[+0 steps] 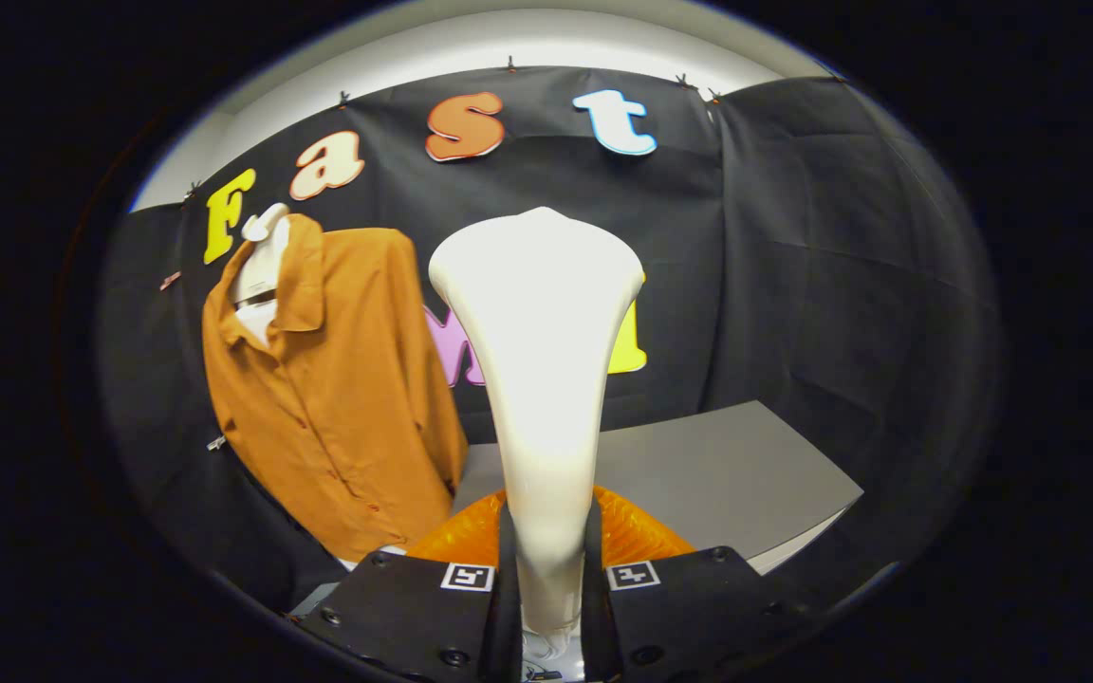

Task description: Iron the clothes twice with a garment steamer, once on the left side and once on the right side.

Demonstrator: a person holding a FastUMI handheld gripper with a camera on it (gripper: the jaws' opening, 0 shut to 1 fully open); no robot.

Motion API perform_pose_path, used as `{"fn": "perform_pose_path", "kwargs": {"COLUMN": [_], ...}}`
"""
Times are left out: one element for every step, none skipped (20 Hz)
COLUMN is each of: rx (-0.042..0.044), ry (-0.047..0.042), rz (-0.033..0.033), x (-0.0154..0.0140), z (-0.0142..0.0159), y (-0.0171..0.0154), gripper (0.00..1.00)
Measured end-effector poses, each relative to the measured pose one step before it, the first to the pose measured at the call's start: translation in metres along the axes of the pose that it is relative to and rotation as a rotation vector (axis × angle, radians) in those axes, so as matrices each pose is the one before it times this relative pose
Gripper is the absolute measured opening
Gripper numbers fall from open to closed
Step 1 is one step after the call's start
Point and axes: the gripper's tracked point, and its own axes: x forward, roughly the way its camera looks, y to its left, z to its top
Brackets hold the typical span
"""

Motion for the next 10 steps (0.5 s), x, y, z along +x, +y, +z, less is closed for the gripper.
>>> {"fn": "perform_pose_path", "kwargs": {"rx": [0.00162,0.00048,0.0023,0.00613,0.0004,0.00188,0.00523,0.00032,-0.00323,-0.00683], "ry": [-0.00545,-0.00181,-0.00577,-0.01422,-0.00908,-0.00638,-0.00525,-0.00048,-0.00439,-0.00599], "rz": [0.02762,0.01828,0.01166,0.00398,-0.00184,-0.00193,-0.00114,0.00139,-0.00232,-0.00977], "x": [-0.0053,-0.00292,-0.00219,-0.00164,-0.00007,0.00094,0.00129,0.00249,0.00377,0.00452], "z": [-0.00008,-0.00065,-0.0011,-0.00042,-0.00171,-0.00228,-0.00257,-0.00315,-0.00219,-0.00151], "y": [0.01924,0.01773,0.01515,0.01393,0.01257,0.01162,0.01189,0.01188,0.01016,0.0072], "gripper": [0.28,0.28,0.28,0.28,0.28,0.28,0.28,0.28,0.28,0.28]}}
